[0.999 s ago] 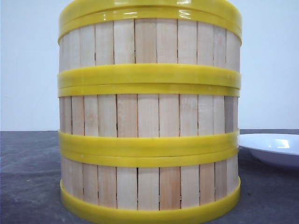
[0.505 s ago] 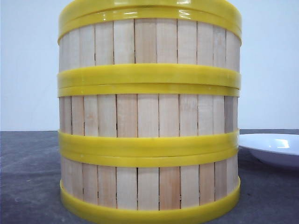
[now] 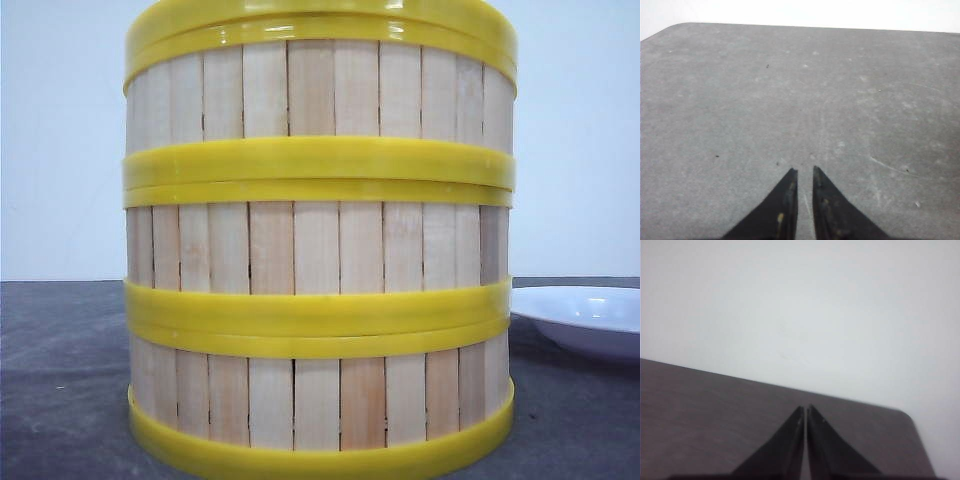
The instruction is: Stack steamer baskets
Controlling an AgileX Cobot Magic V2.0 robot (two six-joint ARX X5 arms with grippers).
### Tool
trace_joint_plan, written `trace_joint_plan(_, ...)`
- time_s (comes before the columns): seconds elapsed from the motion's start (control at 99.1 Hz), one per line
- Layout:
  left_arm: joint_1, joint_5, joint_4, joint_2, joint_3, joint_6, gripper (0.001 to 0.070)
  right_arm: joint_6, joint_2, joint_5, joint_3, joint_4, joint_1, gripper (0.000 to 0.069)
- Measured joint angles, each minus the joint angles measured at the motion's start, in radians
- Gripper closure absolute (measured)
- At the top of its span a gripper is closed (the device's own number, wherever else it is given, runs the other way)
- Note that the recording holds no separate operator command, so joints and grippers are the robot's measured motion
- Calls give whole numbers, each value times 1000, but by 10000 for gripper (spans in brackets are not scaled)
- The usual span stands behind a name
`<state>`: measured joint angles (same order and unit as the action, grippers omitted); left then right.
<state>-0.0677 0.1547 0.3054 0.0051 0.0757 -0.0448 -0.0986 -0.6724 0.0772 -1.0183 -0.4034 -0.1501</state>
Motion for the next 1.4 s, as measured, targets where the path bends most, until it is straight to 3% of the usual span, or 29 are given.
trace_joint_plan(0.343, 0, 0, 0, 0, 0, 0, 682, 18, 320, -30, 563, 282, 125, 687)
trace_joint_plan(0.555, 0, 0, 0, 0, 0, 0, 682, 56, 468, -33, 793, 329, 155, 687)
trace_joint_plan(0.928, 0, 0, 0, 0, 0, 0, 682, 75, 600, -34, 967, 343, 174, 687)
trace_joint_plan(1.403, 0, 0, 0, 0, 0, 0, 682, 82, 666, -59, 1004, 311, 185, 687)
